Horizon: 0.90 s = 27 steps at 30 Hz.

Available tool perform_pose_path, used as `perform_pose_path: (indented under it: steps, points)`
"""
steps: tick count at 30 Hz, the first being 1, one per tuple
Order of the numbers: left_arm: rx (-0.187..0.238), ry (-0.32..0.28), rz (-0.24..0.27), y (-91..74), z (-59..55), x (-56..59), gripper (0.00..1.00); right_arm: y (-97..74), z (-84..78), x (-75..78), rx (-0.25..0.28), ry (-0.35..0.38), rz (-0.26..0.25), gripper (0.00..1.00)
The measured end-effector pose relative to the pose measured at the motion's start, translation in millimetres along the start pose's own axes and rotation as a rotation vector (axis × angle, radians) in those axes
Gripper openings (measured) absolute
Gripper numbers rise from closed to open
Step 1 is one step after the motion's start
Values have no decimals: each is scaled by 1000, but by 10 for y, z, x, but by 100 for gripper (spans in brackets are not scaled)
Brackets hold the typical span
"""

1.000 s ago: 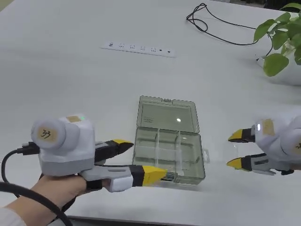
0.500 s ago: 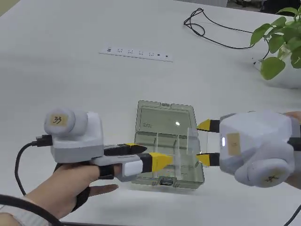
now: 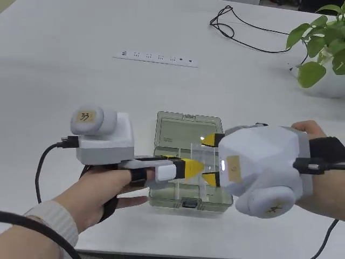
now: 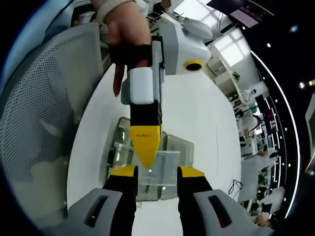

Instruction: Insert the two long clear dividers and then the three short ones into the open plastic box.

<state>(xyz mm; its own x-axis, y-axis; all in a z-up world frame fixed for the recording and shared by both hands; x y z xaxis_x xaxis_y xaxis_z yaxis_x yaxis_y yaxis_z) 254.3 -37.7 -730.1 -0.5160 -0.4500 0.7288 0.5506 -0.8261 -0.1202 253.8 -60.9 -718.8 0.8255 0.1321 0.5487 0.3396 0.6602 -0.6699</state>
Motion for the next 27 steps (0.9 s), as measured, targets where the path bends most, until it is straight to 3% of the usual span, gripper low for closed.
perform_pose_path:
  steps: [10,22,27]
  points:
    - [1,-53,-21,11,33,41,1,16,57,-18,16,-10,8,32]
    - [-22,-100,-22,-9,-19,49,0,4,68,-67,14,-19,28,32]
    - [-12,-110,-19,-9,-10,39,0,9,71,-61,15,-36,28,32]
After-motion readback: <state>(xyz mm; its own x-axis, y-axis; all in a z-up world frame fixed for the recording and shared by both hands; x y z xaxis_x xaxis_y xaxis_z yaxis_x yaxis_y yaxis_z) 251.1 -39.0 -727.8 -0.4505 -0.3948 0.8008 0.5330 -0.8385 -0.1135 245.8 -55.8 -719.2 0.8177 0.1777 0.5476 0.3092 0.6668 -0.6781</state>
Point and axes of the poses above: the centre of the closed fingertips' face, and the gripper's own axes: y roughly forward along the fingers, x roughly to its right, z roughly out of its top, the point moved 2 cm from there along -y, roughly backward along the fingers, and after that the axes turned 14 degrees about x, right-handed, at the moved point
